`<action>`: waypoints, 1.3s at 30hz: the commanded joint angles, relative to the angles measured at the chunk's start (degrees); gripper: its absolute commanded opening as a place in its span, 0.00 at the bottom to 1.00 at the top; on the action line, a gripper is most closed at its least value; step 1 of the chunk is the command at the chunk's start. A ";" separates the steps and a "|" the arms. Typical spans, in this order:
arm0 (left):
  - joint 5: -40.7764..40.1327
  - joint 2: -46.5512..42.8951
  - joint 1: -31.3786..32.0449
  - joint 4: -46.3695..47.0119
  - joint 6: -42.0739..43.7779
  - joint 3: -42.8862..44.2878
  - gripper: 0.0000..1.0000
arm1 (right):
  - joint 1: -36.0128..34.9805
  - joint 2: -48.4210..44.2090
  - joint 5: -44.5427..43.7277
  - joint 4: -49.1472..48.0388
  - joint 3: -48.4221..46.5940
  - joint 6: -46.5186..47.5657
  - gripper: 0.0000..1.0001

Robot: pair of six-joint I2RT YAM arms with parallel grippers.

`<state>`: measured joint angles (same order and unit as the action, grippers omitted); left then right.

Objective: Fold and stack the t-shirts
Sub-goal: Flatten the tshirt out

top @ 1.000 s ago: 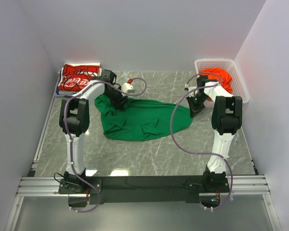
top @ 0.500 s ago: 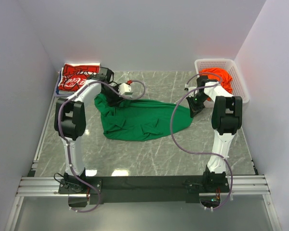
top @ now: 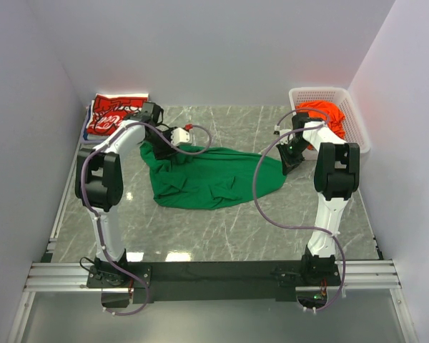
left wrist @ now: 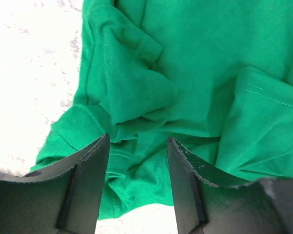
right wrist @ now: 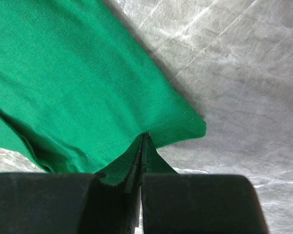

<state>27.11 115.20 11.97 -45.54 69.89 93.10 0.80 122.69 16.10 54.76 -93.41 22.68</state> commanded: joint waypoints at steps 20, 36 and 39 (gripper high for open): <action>-6.99 -1.82 3.50 8.09 11.15 -7.76 0.56 | 0.43 -1.67 -0.10 1.14 -1.34 0.79 0.00; 4.33 -2.60 -0.88 2.47 -6.14 9.79 0.00 | 0.43 -8.52 0.86 2.01 -2.30 0.61 0.00; 6.54 -4.36 -4.30 4.66 -18.35 14.38 0.00 | 0.43 -12.38 1.57 2.72 -2.92 0.79 0.00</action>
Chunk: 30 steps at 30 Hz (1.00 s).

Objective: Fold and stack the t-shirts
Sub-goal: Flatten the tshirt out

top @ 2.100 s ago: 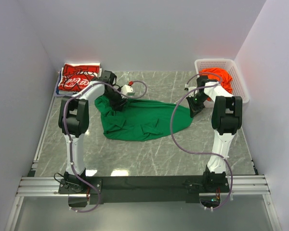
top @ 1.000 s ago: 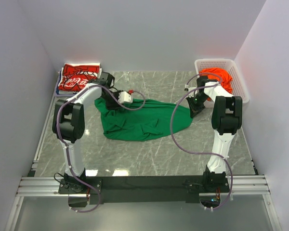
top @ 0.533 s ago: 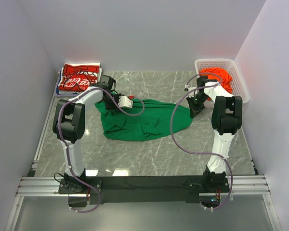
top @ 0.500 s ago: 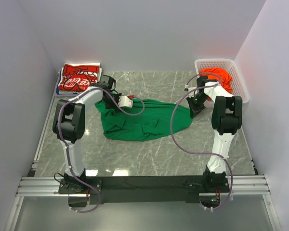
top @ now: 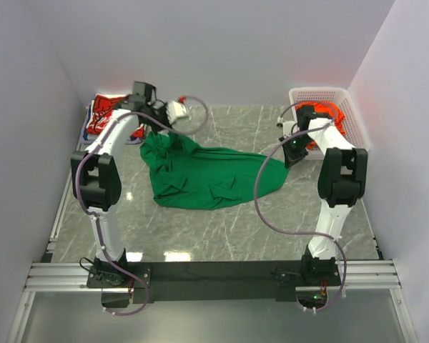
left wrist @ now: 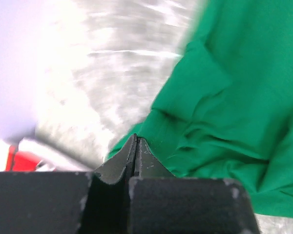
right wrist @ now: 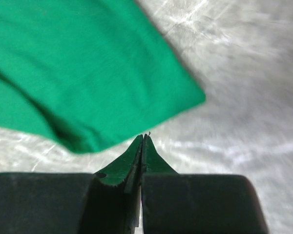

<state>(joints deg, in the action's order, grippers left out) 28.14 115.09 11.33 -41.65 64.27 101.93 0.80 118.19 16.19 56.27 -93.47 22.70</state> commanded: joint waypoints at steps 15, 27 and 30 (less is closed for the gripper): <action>8.15 -24.37 -13.97 13.87 -44.32 1.73 0.00 | 0.52 -21.18 -2.40 3.74 -10.14 3.14 0.10; 10.62 -31.41 -14.85 8.25 -30.87 -18.59 0.00 | -8.44 -5.37 6.75 -5.02 -12.32 -8.09 0.56; 11.41 -31.15 -15.81 7.37 -31.66 -20.10 0.00 | -12.13 1.92 4.21 -7.65 -19.45 -11.18 0.66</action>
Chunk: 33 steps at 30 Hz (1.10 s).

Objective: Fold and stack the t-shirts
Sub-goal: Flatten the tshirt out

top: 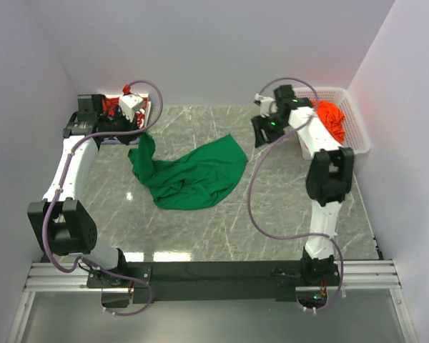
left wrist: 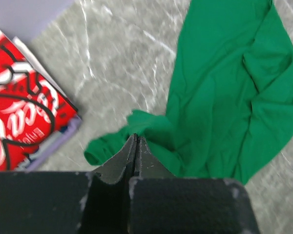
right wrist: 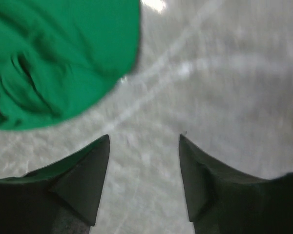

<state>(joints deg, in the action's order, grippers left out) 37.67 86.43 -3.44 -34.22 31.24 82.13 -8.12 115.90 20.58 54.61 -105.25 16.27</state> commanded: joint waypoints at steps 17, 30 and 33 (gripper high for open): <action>2.85 -1.62 -1.39 -3.49 1.27 -2.06 0.00 | -8.67 28.50 -4.85 -17.52 -29.75 -21.63 0.81; 2.85 0.67 -2.62 -2.17 1.19 -1.27 0.00 | -11.04 33.52 -5.55 -5.93 -30.28 -23.83 0.62; 3.02 0.84 -3.06 -2.26 1.01 -1.09 0.00 | -11.22 33.52 -5.02 -0.76 -29.49 -22.61 0.50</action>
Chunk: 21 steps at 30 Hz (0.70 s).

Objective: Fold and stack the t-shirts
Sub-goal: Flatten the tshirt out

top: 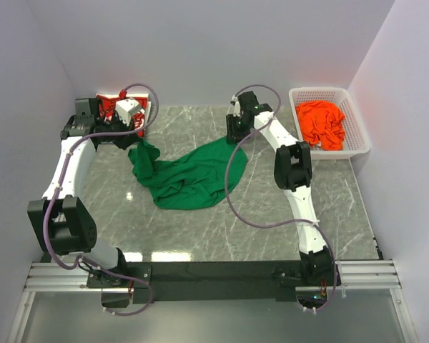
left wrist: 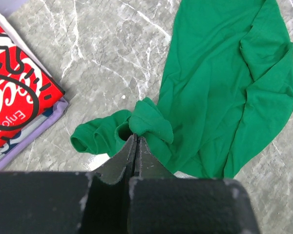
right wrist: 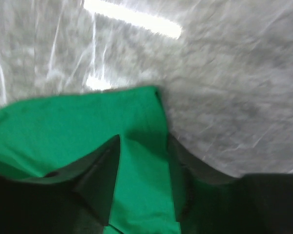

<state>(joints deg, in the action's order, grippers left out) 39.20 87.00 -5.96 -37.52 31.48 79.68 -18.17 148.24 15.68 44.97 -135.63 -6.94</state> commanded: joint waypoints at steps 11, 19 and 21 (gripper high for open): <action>2.37 -4.03 -1.16 -0.71 1.38 -3.56 0.00 | -0.99 -19.20 1.37 9.62 33.48 10.19 0.08; 2.46 -6.32 -1.16 -0.80 1.30 -7.70 0.00 | 1.03 -30.47 -4.43 2.67 45.73 11.68 0.09; 2.72 -5.27 -1.16 -0.89 1.04 -7.00 0.00 | 1.65 -29.60 -4.17 3.10 43.01 11.77 0.32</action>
<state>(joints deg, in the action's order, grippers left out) 39.86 82.37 -6.94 -38.81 32.16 72.31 -17.87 120.64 14.79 50.46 -89.47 3.07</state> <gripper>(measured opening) 0.012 0.256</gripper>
